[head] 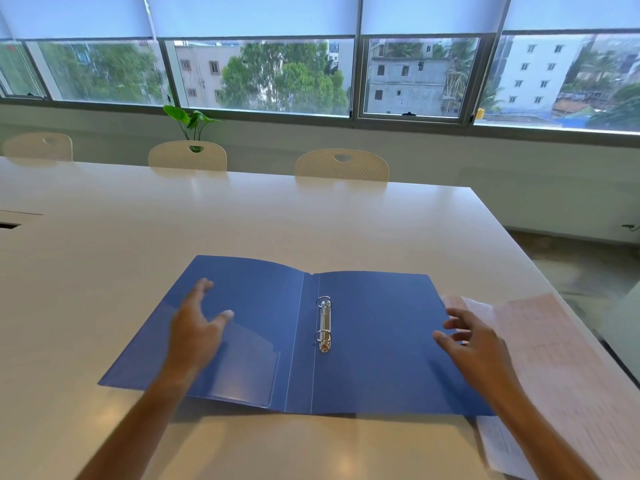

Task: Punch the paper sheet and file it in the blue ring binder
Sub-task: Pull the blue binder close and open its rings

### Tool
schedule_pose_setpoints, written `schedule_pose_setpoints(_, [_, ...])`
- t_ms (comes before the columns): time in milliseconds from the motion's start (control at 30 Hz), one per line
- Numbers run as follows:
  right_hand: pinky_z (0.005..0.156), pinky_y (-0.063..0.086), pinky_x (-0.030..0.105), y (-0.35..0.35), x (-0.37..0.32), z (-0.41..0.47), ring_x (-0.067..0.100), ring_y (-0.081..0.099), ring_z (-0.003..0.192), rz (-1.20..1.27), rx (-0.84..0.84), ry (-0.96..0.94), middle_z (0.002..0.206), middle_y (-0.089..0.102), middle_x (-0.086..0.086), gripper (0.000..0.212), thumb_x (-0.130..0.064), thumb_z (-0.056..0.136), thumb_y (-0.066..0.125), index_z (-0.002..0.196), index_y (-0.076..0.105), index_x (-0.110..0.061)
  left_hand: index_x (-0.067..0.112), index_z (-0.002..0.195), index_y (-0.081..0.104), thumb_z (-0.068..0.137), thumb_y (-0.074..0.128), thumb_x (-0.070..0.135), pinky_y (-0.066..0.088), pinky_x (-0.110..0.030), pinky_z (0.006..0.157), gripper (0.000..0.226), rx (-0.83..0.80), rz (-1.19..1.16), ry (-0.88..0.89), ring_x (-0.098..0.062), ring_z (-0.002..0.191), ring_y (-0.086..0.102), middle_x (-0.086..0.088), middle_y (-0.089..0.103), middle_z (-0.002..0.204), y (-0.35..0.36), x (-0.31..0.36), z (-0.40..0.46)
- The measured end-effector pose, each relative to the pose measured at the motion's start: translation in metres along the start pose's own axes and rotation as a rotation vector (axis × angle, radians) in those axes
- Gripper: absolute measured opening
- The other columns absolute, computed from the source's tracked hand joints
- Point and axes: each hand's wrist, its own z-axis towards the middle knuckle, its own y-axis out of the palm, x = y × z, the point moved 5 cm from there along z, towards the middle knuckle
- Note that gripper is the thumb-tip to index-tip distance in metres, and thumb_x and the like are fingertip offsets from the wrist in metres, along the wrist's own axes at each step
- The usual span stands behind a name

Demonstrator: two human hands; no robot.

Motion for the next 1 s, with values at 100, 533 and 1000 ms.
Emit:
schedule_pose_setpoints(100, [0.075, 0.052, 0.028, 0.019, -0.012, 0.006, 0.008, 0.065, 0.082, 0.065, -0.032, -0.037, 0.091, 0.066, -0.008, 0.039, -0.019, 0.081, 0.073, 0.118, 0.062, -0.018, 0.014, 0.132, 0.054, 0.081, 0.071, 0.006, 0.039, -0.039, 0.108, 0.054, -0.118, -0.052, 0.06, -0.018, 0.125, 0.052, -0.001, 0.058, 0.134, 0.036, 0.012, -0.008])
schedule_pose_setpoints(533, [0.081, 0.055, 0.023, 0.104, -0.058, 0.005, 0.003, 0.065, 0.082, 0.068, -0.273, -0.189, 0.089, 0.068, -0.013, 0.03, -0.029, 0.084, 0.069, 0.113, 0.064, -0.025, 0.027, 0.093, 0.067, 0.08, 0.071, 0.005, 0.054, -0.017, 0.078, 0.025, -0.427, -0.133, 0.118, -0.012, 0.086, 0.068, 0.003, 0.073, 0.092, 0.119, 0.041, -0.032])
schedule_pose_setpoints(1000, [0.074, 0.058, 0.028, 0.148, -0.08, -0.002, 0.006, 0.067, 0.076, 0.179, -0.348, -0.244, 0.077, 0.072, -0.009, 0.007, -0.032, 0.081, 0.073, 0.084, 0.074, -0.025, 0.019, 0.085, 0.077, 0.084, 0.069, 0.012, 0.053, -0.015, 0.072, 0.01, -0.394, -0.155, 0.184, -0.004, 0.075, 0.07, 0.008, 0.075, 0.078, 0.133, 0.028, -0.038])
